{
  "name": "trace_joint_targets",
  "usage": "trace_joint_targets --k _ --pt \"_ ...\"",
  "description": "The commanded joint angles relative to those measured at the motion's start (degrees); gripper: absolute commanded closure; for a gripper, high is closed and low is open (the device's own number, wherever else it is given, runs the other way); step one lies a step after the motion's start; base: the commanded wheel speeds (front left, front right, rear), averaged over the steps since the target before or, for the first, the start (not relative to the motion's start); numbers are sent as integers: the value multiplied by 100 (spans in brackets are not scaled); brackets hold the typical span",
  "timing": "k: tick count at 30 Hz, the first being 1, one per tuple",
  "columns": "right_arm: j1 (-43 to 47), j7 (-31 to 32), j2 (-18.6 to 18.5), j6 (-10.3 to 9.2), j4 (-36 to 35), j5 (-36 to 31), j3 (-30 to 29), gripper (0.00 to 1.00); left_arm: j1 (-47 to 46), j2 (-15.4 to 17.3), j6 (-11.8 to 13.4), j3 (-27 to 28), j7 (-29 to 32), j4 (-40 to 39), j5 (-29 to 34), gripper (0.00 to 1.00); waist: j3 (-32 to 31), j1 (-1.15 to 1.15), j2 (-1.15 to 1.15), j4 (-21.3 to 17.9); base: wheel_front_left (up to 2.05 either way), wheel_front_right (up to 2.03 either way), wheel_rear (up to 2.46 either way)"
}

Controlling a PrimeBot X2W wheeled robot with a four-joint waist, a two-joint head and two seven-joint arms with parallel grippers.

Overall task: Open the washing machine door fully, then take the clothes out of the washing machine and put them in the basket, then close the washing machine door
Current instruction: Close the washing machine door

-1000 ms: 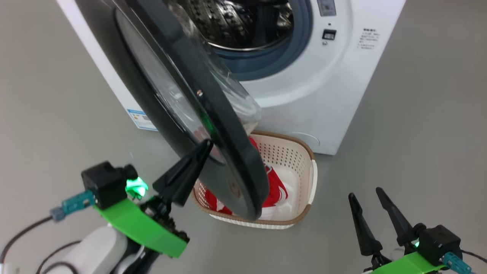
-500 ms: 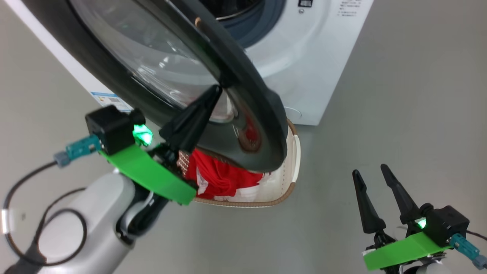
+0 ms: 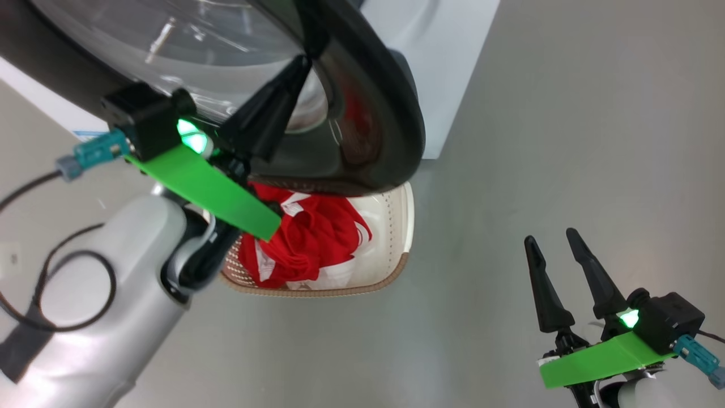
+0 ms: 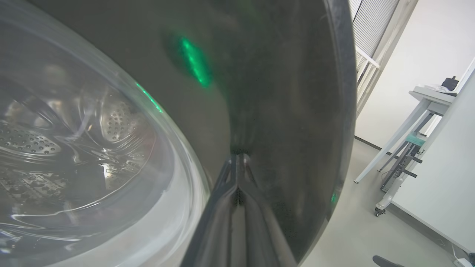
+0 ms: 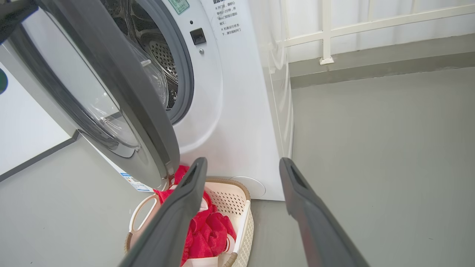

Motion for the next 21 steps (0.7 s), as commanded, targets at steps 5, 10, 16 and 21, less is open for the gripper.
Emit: trace_joint_targets --k 5,10,16,21 --pt "-212 -37 -38 26 -182 74 186 0 -529 129 -33 297 -44 134 -10 100 204 0 0 -230 0 0 0" --pt "-266 -37 -38 26 -194 120 243 0 -811 149 -33 329 -44 431 -5 100 281 0 0 -382 0 0 0" --pt "-294 -37 -38 26 -206 164 268 0 -1079 187 -33 334 -44 809 -44 100 328 0 0 -543 0 0 0" --pt "-280 -37 -38 26 -213 168 232 0 -1052 192 -33 349 -44 896 -72 100 314 0 0 -549 0 0 0"
